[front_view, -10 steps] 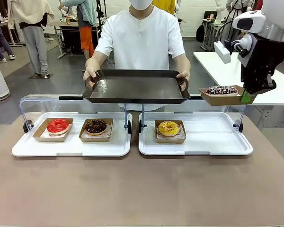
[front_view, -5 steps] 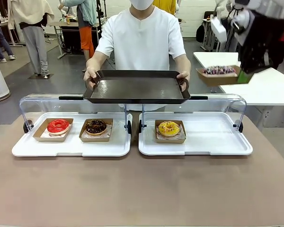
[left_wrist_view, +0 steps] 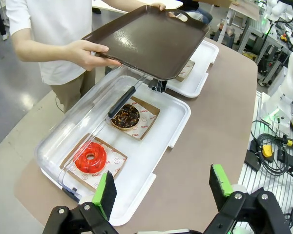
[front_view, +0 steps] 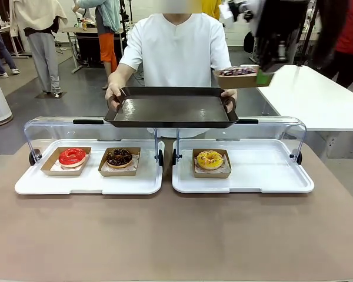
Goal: Provide the desired donut to the person.
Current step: Place the picked Paper togo box onto the Handle tray extended by the person.
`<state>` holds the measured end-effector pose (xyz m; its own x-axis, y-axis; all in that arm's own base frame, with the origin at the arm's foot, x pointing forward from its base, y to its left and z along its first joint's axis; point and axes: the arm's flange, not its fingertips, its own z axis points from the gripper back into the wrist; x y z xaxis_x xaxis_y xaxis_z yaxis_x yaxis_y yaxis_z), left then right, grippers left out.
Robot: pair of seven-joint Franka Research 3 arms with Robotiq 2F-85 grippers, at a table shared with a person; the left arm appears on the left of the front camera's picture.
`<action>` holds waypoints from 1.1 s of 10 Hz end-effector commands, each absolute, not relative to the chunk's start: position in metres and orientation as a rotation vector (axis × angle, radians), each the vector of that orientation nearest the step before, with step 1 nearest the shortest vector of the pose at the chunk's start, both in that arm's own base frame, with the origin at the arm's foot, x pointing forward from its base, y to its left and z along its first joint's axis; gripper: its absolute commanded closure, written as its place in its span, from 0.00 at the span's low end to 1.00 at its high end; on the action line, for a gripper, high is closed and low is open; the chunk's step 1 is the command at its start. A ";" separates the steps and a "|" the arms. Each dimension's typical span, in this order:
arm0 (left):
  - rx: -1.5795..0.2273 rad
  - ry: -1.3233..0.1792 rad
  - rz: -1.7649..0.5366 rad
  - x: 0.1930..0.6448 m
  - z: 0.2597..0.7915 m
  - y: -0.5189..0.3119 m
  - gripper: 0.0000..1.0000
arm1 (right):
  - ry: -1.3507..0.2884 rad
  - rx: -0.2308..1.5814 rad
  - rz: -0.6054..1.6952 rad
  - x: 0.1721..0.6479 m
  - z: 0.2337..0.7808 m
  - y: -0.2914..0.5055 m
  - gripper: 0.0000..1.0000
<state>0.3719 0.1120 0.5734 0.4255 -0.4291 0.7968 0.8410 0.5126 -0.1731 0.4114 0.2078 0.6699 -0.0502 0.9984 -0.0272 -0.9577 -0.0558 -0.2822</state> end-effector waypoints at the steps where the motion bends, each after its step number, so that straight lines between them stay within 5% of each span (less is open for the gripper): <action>1: -0.621 -0.770 -0.860 0.373 0.574 0.111 0.00 | -0.179 -0.229 1.581 0.429 0.677 0.242 0.99; 5: -0.621 -0.770 -0.860 0.373 0.574 0.111 0.00 | -0.155 -0.126 1.499 0.462 0.655 0.271 0.99; 11: -0.621 -0.770 -0.860 0.373 0.574 0.111 0.00 | -0.182 -0.177 1.571 0.450 0.654 0.268 0.99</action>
<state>0.3719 0.1121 0.5734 0.4256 -0.4289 0.7968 0.8409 0.5128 -0.1731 0.4531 0.2708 0.6572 0.0074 0.9999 0.0117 -0.9745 0.0099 -0.2240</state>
